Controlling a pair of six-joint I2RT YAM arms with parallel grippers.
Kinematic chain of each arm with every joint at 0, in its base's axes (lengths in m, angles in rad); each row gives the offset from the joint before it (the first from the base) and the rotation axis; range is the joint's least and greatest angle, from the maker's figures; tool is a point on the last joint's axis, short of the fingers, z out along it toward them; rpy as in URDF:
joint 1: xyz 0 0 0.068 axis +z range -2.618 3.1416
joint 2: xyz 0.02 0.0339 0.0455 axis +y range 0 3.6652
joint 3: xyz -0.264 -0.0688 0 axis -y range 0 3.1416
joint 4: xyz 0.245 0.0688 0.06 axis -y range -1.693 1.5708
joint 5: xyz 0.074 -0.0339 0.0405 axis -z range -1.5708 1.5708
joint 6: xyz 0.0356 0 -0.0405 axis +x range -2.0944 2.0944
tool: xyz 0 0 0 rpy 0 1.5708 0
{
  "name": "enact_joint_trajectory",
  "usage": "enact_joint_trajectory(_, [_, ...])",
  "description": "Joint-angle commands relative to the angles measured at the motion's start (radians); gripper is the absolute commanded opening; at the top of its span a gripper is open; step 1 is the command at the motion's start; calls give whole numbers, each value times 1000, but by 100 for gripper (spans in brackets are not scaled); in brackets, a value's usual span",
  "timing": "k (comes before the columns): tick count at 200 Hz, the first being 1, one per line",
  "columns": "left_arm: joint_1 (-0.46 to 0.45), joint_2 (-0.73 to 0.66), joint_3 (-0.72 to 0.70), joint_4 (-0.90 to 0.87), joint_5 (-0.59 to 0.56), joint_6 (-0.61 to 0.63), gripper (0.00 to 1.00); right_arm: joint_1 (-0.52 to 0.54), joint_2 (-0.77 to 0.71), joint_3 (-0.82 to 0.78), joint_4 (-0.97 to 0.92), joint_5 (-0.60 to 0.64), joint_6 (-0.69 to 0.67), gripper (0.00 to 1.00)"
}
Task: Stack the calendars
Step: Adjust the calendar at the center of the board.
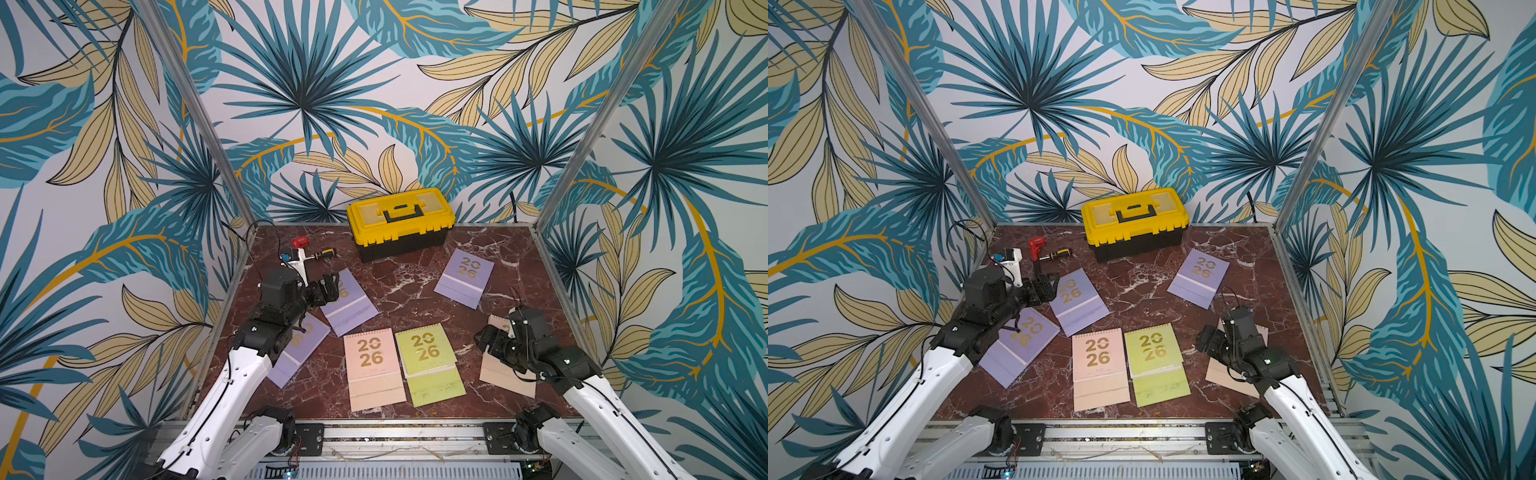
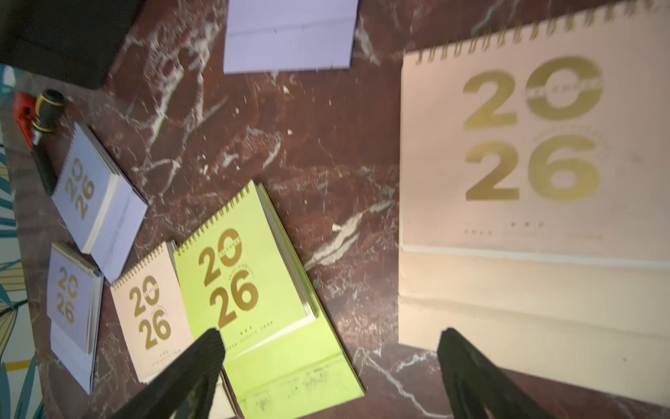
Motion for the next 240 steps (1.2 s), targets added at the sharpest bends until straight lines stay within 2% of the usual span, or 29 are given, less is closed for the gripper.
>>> enact_joint_trajectory(1, [-50, -28, -11, -111, 120, -181, 99, 67, 58, -29, -34, -47, 65, 92])
enact_joint_trajectory(27, [-150, -23, -37, -126, 180, -289, 100, 165, 169, -26, 37, -47, 46, 91])
enact_joint_trajectory(49, [-230, -32, -72, -127, 121, -346, 100, 258, 287, 16, 73, 9, 25, 90])
enact_joint_trajectory(72, [-261, -38, -88, -127, 103, -372, 99, 314, 402, 64, 115, 57, -35, 90])
enact_joint_trajectory(114, [-279, -1, -103, -123, 146, -412, 99, 315, 548, 135, 165, 76, -143, 92])
enact_joint_trajectory(144, [-280, 0, -142, -88, 133, -438, 100, 316, 643, 186, 213, 29, -124, 83])
enact_joint_trajectory(165, [-280, 8, -149, -66, 137, -452, 99, 315, 672, 176, 251, 22, -95, 82])
enact_joint_trajectory(190, [-284, 67, -155, 13, 241, -512, 100, 315, 689, 164, 261, 30, -94, 80])
enact_joint_trajectory(203, [-316, 122, -140, 16, 290, -541, 100, 315, 682, 161, 253, 44, -93, 80])
enact_joint_trajectory(211, [-346, 146, -135, 17, 294, -557, 96, 313, 673, 157, 253, 45, -89, 80])
enact_joint_trajectory(228, [-418, 175, -132, 21, 250, -599, 93, 299, 653, 133, 283, 14, -80, 80])
enact_joint_trajectory(240, [-462, 199, -131, 34, 214, -627, 85, 282, 647, 119, 294, -13, -76, 80])
